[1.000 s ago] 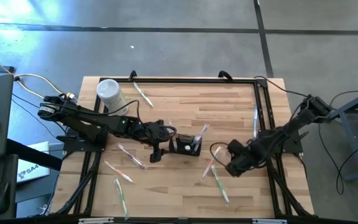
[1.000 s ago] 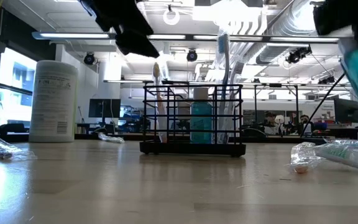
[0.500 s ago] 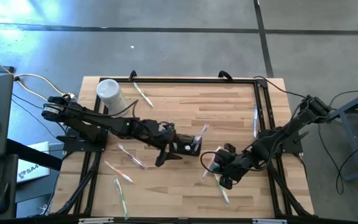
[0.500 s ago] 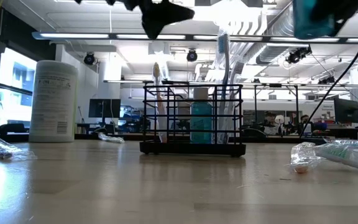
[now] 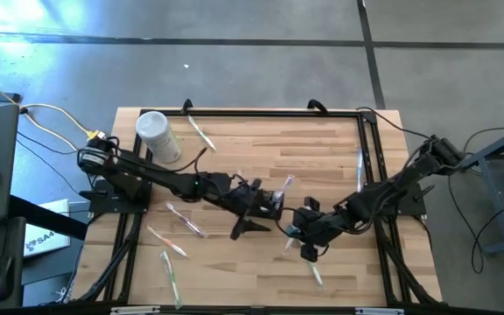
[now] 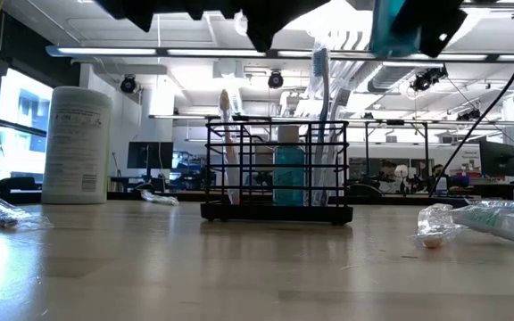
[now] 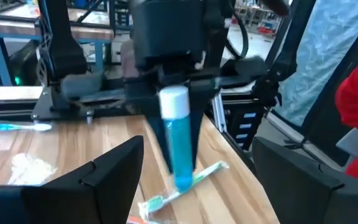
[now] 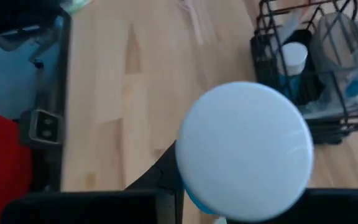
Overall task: Pick & Place toothbrushing station
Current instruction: Put the blue mouthwash bottle into the mesh organizer
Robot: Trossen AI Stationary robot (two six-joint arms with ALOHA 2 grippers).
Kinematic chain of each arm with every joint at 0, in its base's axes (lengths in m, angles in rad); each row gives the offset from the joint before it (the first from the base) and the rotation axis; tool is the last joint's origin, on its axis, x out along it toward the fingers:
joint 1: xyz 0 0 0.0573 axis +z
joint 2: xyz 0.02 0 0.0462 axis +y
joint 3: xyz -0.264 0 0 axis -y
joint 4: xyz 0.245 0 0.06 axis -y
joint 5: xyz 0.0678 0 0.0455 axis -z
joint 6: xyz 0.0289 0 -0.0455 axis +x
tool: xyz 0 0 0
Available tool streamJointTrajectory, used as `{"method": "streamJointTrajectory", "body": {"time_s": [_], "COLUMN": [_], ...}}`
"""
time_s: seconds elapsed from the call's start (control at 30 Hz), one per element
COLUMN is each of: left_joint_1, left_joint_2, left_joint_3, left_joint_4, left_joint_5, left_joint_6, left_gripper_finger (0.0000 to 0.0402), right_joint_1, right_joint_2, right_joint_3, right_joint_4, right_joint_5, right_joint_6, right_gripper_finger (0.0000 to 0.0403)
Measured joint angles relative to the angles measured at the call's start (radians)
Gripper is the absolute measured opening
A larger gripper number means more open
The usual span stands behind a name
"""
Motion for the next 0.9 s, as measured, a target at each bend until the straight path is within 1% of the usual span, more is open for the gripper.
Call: {"method": "streamJointTrajectory", "body": {"time_s": [0.17, 0.23, 0.43, 0.63, 0.77, 0.9], "left_joint_1": [0.0, 0.0, 0.0, 0.0, 0.0, 0.0], "left_joint_2": [0.036, 0.045, 0.048, 0.048, 0.048, 0.052], "left_joint_3": [0.0, 0.0, 0.0, 0.0, 0.0, 0.0], "left_joint_4": [0.069, 0.083, 0.115, 0.114, 0.112, 0.097], "left_joint_5": [0.001, 0.001, 0.001, -0.05, -0.074, -0.109], "left_joint_6": [0.002, -0.002, -0.002, -0.002, -0.003, -0.041], "left_gripper_finger": [0.0297, 0.0297, 0.0297, 0.0297, 0.0297, 0.0297], "right_joint_1": [-0.024, -0.03, -0.063, -0.093, -0.111, -0.12], "right_joint_2": [0.016, 0.021, 0.035, 0.049, 0.05, 0.052], "right_joint_3": [0.001, -0.001, -0.001, -0.001, 0.0, -0.001], "right_joint_4": [0.039, 0.029, 0.044, 0.082, 0.102, 0.117], "right_joint_5": [-0.031, -0.037, -0.054, -0.081, -0.079, -0.081], "right_joint_6": [-0.039, -0.051, -0.079, -0.128, -0.152, -0.181], "right_gripper_finger": [0.0058, 0.0058, 0.0058, 0.0058, 0.0058, 0.0058]}}
